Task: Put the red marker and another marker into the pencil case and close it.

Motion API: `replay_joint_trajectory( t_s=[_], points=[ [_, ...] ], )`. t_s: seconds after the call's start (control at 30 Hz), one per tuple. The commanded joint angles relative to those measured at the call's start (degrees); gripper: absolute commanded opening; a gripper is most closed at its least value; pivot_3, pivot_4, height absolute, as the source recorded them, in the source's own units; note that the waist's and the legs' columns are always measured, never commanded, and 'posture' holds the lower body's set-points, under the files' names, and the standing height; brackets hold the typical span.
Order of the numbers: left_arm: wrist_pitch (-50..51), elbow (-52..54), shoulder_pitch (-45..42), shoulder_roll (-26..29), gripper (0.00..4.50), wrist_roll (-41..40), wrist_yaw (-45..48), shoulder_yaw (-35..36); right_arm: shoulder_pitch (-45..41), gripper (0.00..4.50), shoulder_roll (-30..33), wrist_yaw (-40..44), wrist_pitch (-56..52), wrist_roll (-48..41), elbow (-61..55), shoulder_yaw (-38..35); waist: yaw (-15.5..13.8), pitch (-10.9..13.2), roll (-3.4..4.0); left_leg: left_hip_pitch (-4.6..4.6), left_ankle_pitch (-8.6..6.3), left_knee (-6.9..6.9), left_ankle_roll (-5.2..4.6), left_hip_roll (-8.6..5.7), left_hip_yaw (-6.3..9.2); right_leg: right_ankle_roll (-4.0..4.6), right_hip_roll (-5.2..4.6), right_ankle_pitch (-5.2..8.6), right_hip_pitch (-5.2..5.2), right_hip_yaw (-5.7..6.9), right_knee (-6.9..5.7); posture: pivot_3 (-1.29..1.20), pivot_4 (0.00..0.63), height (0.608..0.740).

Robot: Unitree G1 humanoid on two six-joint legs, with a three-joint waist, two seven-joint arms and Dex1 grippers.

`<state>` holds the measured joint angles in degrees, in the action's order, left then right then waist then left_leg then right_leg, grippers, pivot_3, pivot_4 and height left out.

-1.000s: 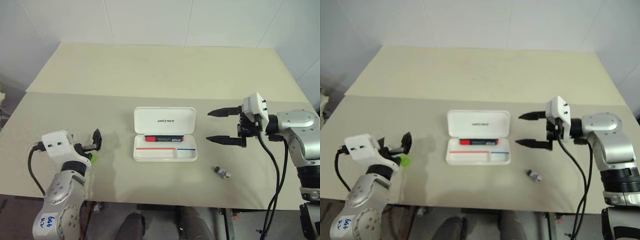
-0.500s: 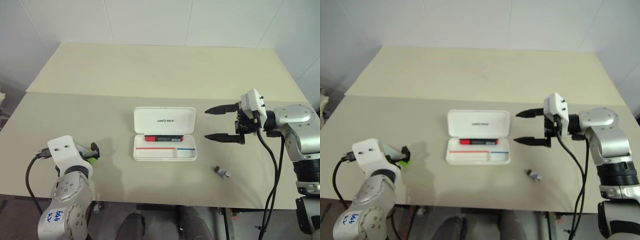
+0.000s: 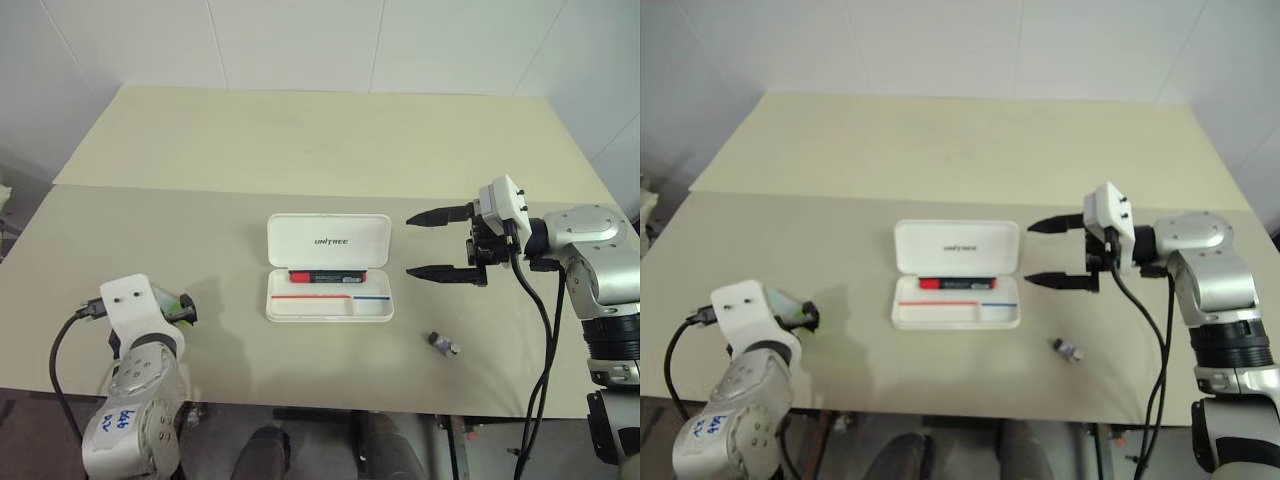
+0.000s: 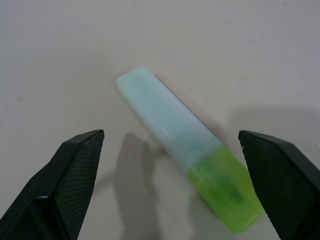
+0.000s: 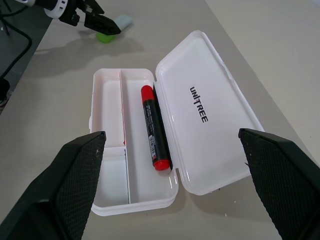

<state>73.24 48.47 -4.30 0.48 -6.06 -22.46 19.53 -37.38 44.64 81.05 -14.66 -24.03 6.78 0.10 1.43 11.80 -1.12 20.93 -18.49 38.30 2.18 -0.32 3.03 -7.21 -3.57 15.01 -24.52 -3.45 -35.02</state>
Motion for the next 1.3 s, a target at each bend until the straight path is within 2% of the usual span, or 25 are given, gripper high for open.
replay_joint_trajectory(
  t_s=[0.03,0.4,0.67,1.0,1.1,1.3],
  points=[
    [1.13,-1.81,0.27,-0.27,4.50,2.33,0.48,-0.31,-0.97,4.48,0.39,0.31,0.28,-0.79,-2.21,-0.67,0.15,0.00,0.00,-0.01,0.00,-0.01,0.00,0.00,-0.02,0.00,0.00,0.00,0.00,-0.01,0.00,0.00,0.150,0.740],
    [-0.10,-6.12,-3.47,-0.36,4.50,3.54,3.14,0.43,-0.50,4.48,0.53,-0.45,0.49,-0.63,-2.65,-1.15,-0.02,0.00,0.00,-0.14,0.07,-0.02,0.05,0.00,-0.03,0.07,0.01,-0.07,0.08,-0.01,-0.04,0.00,0.150,0.740],
    [-0.67,-5.50,-3.13,-0.34,4.50,5.08,3.54,0.73,0.78,4.48,0.57,-1.44,0.27,-0.75,-3.79,-1.52,0.16,0.00,0.00,-0.49,0.14,-0.04,0.07,0.01,-0.04,0.11,0.02,-0.15,0.41,-0.02,-0.04,0.00,0.150,0.740],
    [-0.82,-6.01,-3.34,-0.39,4.50,6.52,3.79,1.79,0.92,4.48,-0.09,-2.34,0.80,-0.59,-3.64,-1.15,0.16,0.00,0.00,-0.50,0.14,-0.09,0.07,0.02,-0.04,0.11,0.03,-0.15,0.41,-0.02,0.00,0.00,0.150,0.740],
    [-0.78,-6.35,-3.56,-0.25,3.90,6.93,3.73,1.94,0.92,4.50,-0.22,-2.42,0.94,-0.56,-3.62,-1.13,0.17,0.00,0.00,-0.50,0.14,-0.09,0.07,0.02,-0.04,0.11,0.03,-0.15,0.41,-0.02,0.00,0.00,0.150,0.740],
    [0.04,-6.75,-3.71,-0.35,1.82,7.75,4.13,1.98,0.69,4.50,-0.24,-2.48,1.30,-0.53,-3.36,-1.26,0.15,0.00,0.00,-0.50,0.14,-0.13,0.07,0.02,-0.04,0.11,0.03,-0.15,0.41,-0.02,0.05,0.00,0.150,0.740]
  ],
)
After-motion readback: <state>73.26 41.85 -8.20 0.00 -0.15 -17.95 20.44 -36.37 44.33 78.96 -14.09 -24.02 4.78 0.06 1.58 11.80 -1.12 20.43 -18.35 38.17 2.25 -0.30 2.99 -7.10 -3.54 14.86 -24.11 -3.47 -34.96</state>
